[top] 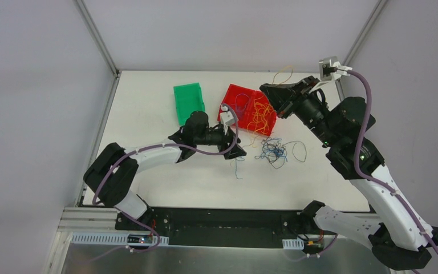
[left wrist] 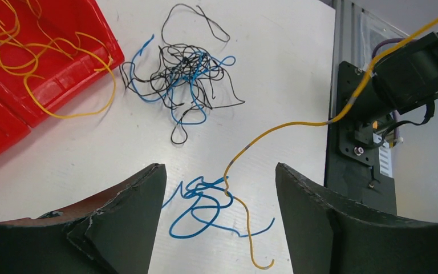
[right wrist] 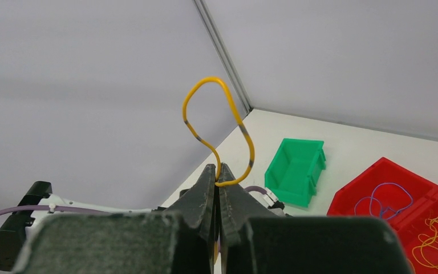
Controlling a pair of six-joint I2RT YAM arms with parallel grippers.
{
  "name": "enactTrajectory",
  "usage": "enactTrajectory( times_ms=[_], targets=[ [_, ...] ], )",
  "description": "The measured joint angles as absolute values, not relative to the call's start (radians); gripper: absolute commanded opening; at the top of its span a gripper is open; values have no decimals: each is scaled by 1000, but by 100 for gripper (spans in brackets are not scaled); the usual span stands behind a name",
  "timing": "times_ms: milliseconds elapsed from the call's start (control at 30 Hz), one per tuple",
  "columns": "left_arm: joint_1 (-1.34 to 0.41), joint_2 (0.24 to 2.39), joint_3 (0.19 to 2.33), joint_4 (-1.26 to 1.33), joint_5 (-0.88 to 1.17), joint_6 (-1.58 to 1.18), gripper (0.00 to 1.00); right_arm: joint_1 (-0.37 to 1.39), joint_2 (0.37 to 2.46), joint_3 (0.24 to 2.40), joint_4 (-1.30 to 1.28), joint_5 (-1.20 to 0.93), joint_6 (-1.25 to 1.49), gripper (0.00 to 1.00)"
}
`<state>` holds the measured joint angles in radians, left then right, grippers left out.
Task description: Untangle the cables
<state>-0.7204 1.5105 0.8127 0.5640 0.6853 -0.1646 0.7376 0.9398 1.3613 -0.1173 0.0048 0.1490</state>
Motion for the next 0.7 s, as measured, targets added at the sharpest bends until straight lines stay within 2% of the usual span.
enactTrajectory(
  times_ms=[67, 100, 133, 200, 333, 433, 467, 700],
  targets=[
    [-721, 1548, 820, 564, 695, -164, 70, 738, 940, 1369, -120, 8, 149, 0],
    [-721, 1560, 822, 564, 698, -164, 59, 738, 940, 1373, -119, 10, 149, 0],
    [-723, 1573, 823, 563, 701, -164, 45, 738, 939, 1377, -119, 12, 149, 0],
    [-727, 1586, 830, 560, 704, -166, 27, 738, 939, 1381, -118, 13, 149, 0],
    [-733, 1617, 886, 537, 714, -157, 23, 737, 939, 1382, -119, 21, 149, 0],
    [-734, 1633, 913, 533, 725, -157, 9, 737, 938, 1382, -121, 25, 149, 0],
    [-733, 1633, 914, 532, 726, -159, 0, 737, 937, 1382, -123, 26, 149, 0],
    [-733, 1609, 913, 510, 731, -167, 0, 738, 884, 1316, -117, 76, 127, 0]
  ],
)
